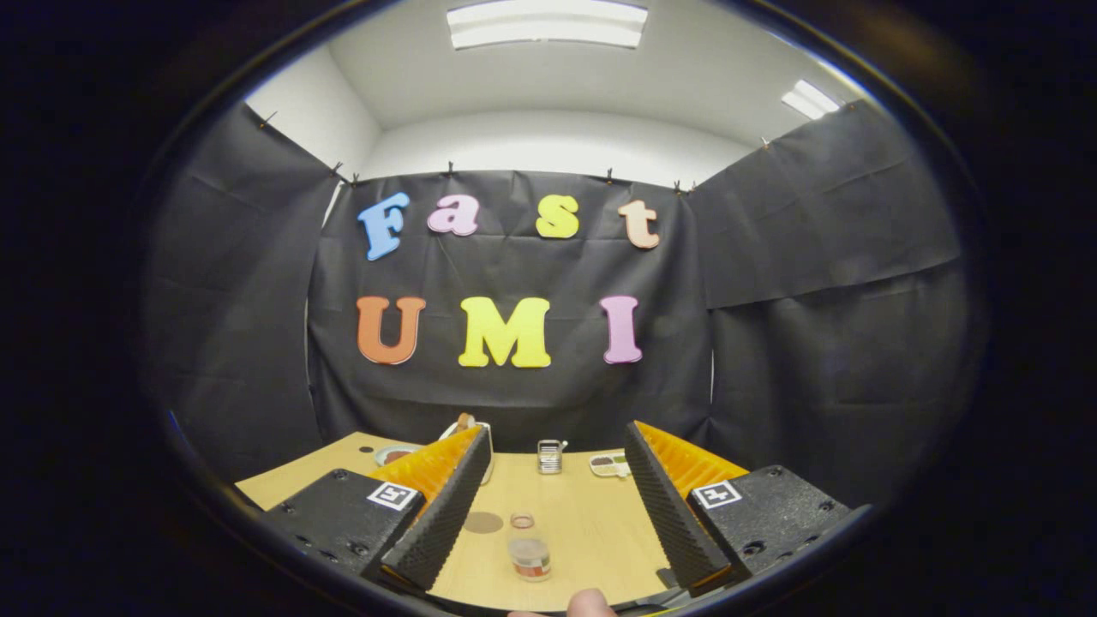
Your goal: Take the bottle from table, then pour the juice into the cup, finally place the bottle on the coaster
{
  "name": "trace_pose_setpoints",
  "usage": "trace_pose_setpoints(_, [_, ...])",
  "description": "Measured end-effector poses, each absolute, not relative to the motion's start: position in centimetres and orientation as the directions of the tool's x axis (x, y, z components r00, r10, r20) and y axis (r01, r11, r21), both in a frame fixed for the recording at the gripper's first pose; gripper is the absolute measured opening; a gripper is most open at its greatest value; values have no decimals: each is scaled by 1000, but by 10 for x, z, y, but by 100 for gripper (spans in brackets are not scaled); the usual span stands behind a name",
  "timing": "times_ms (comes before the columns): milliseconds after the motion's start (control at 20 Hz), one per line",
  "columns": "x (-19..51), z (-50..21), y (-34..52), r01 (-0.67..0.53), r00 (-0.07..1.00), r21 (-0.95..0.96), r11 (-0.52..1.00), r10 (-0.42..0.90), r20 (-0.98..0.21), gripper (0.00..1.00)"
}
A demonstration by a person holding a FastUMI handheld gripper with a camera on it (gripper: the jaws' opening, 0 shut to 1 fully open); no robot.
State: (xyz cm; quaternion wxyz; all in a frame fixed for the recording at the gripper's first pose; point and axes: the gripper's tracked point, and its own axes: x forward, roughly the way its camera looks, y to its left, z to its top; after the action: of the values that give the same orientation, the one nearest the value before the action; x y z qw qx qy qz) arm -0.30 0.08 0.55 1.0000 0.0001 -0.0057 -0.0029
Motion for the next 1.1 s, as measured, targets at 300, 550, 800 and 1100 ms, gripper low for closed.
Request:
trace_pose_setpoints(300, [-6, 6, -1, 16, 1000, 0, 1000, -16, 18, 100])
trace_pose_setpoints(550, [-7, 5, -2, 15, 1000, 5, 1000, -15, 19, 100])
trace_pose_setpoints(800, [-7, 1, -3, 16, 1000, 2, 1000, -16, 12, 100])
trace_pose_setpoints(1100, [-9, 0, -9, 23, 1000, 10, 1000, -23, 13, 100])
